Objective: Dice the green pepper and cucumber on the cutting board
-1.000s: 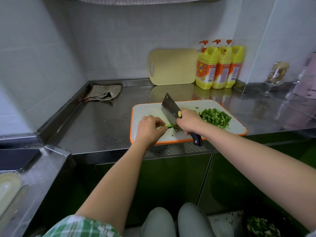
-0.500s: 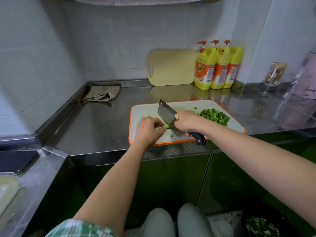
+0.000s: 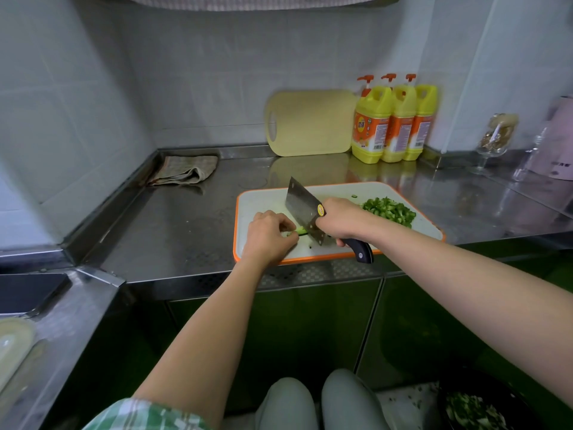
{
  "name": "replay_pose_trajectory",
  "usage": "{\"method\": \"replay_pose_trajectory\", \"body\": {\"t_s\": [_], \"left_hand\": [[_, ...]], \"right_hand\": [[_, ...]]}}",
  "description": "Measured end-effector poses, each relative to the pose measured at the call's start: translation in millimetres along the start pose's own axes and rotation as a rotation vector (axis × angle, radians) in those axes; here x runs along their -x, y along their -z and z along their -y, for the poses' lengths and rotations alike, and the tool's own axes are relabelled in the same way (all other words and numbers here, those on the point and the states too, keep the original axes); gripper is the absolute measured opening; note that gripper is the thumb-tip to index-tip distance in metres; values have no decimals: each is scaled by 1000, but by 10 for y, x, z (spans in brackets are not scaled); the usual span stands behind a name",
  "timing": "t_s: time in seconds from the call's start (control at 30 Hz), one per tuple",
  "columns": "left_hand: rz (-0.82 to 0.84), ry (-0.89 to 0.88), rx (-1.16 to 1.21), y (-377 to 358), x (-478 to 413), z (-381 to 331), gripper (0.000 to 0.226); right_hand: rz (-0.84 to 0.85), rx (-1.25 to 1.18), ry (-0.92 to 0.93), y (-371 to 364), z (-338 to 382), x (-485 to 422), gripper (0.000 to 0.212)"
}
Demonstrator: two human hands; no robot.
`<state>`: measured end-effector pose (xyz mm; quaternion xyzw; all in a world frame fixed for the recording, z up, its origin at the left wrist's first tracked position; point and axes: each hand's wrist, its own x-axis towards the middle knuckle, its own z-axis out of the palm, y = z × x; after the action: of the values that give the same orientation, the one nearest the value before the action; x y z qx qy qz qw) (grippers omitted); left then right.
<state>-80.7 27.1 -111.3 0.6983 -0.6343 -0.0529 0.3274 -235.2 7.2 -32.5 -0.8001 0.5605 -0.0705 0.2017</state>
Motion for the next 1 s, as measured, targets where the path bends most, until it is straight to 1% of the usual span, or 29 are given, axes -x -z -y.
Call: {"method": "replay_pose_trajectory", "body": {"t_s": [0.07,0.2,0.3,0.47,0.53,0.63,0.7,0.77,0.9,1.0], "left_hand": [[-2,-1,-3,1,-1,0,15],[3,1,-9,1,-3,-6,16],[6,5,-7,6,-3,-4,16],[10,6,-13,10,-7,-6,17],[11,5,-14,8,-8,-5,17],[3,3,-14,1,-4,-6,16],[-2,-2,-17,0,-3,-11,15],[1,-4,-19,2,-6,-9,16],[-2,-3,-22,3,-6,-6,16],[3,-15,-30,10,0,-10,15]], "right_hand": [[26,44,-15,-18,45,21,16],[3,50,-20,-79,58,-21,14],[-63,3,-27,-145,9,-66,14],[-163,-83,13,-174,-69,-74,11],[-145,-87,27,-125,-65,-53,14],[-47,-21,17,-51,-1,7,17],[10,43,3,-31,56,42,16],[28,68,-7,-32,96,37,14],[-22,42,-33,-115,113,-50,19],[-97,-5,-23,-189,71,-101,17]]}}
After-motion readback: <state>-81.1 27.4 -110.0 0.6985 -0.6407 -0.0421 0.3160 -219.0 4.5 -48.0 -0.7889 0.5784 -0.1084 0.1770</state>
